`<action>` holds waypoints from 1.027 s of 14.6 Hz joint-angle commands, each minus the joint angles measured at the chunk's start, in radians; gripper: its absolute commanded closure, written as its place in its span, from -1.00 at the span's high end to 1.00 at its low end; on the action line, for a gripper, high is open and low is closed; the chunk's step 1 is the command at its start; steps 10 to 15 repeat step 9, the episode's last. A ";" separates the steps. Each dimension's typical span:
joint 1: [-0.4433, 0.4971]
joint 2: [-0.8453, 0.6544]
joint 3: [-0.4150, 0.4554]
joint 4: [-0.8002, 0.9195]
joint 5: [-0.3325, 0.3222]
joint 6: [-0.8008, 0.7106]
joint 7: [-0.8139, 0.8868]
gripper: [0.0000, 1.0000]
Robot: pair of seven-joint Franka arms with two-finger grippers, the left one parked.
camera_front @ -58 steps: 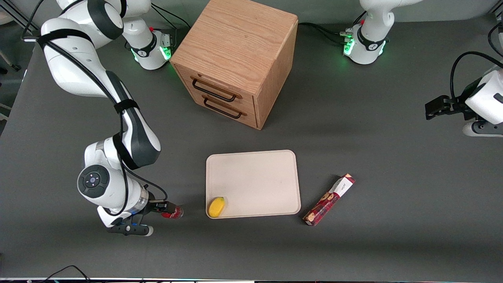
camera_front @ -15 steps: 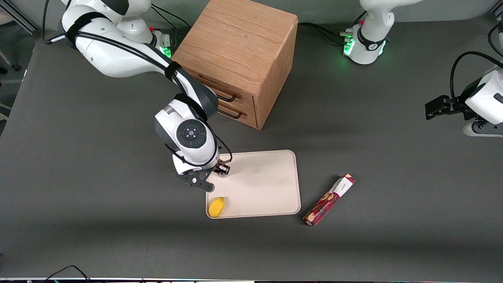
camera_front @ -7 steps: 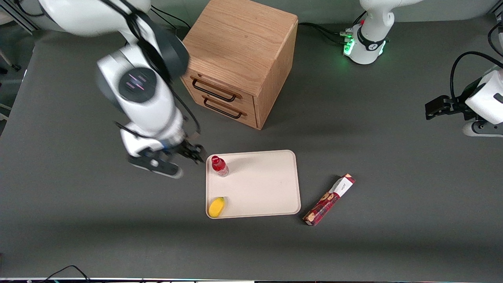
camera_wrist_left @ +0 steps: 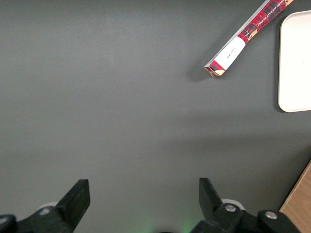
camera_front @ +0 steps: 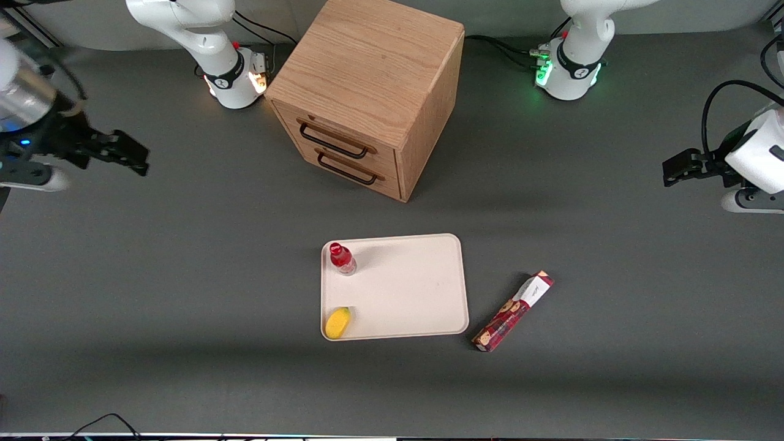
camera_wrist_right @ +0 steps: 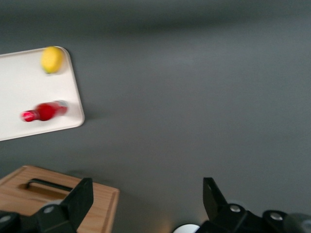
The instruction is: Place coke bottle on tray
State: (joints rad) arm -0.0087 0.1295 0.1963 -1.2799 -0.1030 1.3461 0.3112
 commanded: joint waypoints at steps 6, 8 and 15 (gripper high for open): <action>0.010 -0.186 -0.126 -0.503 0.109 0.395 -0.053 1.00; 0.015 -0.156 -0.132 -0.446 0.137 0.386 -0.052 1.00; 0.016 -0.146 -0.132 -0.425 0.138 0.383 -0.044 1.00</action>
